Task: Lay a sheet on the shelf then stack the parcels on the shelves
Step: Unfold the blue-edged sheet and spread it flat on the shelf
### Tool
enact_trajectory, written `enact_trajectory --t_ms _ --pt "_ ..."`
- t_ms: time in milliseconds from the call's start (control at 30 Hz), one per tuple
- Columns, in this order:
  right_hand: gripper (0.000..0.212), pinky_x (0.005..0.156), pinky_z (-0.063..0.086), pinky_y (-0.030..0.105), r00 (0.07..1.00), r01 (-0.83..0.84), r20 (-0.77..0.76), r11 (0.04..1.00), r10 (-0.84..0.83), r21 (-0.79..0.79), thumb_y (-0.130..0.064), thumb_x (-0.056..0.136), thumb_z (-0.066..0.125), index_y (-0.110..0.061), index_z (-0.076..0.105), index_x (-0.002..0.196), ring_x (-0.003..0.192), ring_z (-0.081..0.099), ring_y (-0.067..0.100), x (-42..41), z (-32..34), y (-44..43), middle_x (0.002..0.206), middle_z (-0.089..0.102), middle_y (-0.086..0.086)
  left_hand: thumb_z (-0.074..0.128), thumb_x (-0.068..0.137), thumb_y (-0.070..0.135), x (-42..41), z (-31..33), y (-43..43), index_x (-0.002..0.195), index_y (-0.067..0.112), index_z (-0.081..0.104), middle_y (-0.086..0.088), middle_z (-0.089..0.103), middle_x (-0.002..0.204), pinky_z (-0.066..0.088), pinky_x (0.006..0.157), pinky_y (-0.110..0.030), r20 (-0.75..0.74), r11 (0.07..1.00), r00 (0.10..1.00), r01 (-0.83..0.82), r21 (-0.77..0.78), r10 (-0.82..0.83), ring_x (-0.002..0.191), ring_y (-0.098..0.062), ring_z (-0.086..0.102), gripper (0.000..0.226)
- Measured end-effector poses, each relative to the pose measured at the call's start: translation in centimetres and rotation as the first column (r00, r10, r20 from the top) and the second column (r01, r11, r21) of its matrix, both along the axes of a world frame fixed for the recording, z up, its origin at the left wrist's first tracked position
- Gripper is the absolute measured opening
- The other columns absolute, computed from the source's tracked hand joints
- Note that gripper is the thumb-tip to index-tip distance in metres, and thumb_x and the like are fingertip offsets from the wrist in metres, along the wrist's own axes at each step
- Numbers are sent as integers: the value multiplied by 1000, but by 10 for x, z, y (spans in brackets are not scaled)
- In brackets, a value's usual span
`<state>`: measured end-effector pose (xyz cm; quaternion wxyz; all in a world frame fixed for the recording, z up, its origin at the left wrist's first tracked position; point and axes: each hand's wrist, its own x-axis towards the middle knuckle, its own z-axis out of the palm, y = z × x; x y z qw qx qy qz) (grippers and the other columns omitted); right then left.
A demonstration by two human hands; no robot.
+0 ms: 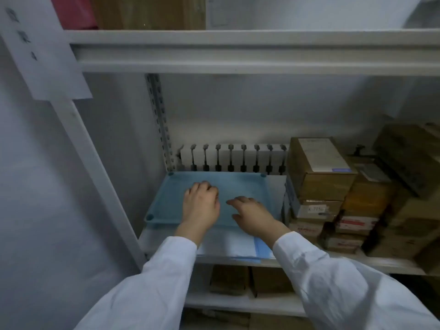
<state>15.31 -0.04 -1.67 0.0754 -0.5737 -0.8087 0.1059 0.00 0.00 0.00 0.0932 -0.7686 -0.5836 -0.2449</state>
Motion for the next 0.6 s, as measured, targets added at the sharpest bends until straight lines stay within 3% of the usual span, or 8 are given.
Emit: enact_trajectory --t_ms 100,167,433,600 --pt "50 108 32 39 1000 15 14 999 -15 -32 -21 96 45 -23 34 145 132 39 30 -4 -12 4 149 38 6 56 86 15 4 -11 5 98 7 68 -12 64 101 42 76 -36 40 995 999 5 -101 -1 96 -33 58 18" --pt "51 107 33 40 1000 9 17 999 -9 -53 -20 95 47 -23 35 144 130 41 31 -7 -20 4 147 40 7 48 92 22 7 -19 4 108 11 63 -8 61 110 41 78 -32 35 977 999 -27 -210 35 101 -29 57 24" --pt "57 98 40 35 995 -24 89 974 45 -224 -27 84 67 -23 48 137 125 49 28 -13 -65 -1 138 51 7 49 91 22 11 -61 -6 108 17 63 -7 63 116 47 81 -32 94 865 986 -75 -495 140 107 -29 57 22" --pt "67 95 41 37 956 -29 278 975 91 -219 -27 80 71 -18 40 139 120 50 32 -12 -81 -4 132 48 12 49 92 20 9 -76 -10 115 19 61 -5 62 121 47 90 -33 108 812 982 -63 -580 153 111 -26 56 26"
